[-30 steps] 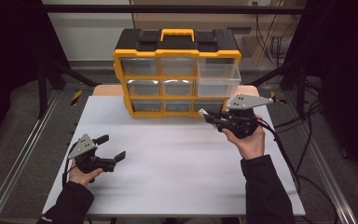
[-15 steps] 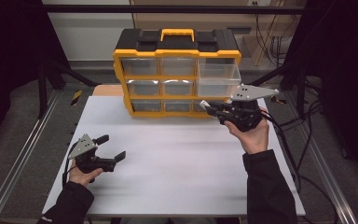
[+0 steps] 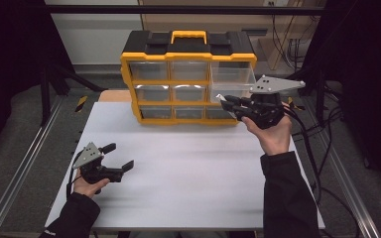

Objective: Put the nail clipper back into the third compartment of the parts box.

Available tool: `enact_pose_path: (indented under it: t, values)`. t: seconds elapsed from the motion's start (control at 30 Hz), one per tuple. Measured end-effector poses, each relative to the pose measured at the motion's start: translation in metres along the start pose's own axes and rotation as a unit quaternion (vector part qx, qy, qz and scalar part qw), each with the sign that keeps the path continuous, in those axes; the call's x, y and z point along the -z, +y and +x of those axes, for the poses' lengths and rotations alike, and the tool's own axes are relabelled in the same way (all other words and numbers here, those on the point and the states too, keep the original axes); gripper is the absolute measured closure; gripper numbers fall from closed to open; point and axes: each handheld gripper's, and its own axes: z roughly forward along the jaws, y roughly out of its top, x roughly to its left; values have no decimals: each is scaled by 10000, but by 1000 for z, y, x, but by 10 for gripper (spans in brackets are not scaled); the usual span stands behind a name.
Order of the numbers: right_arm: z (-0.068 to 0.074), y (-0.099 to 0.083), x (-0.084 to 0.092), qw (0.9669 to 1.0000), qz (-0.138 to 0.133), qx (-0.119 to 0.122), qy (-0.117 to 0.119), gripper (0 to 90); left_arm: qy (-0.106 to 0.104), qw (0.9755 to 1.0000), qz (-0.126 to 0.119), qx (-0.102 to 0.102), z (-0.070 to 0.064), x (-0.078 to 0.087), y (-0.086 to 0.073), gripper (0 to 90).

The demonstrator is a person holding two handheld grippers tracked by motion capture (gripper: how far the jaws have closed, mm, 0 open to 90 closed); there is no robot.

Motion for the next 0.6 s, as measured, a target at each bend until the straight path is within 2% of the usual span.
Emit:
enact_pose_path:
  t: [0.6]
  values:
    - [-15,22,1,9997,-80,-32,-242,772,-1,10000,-23,-1,0,0,0,21]
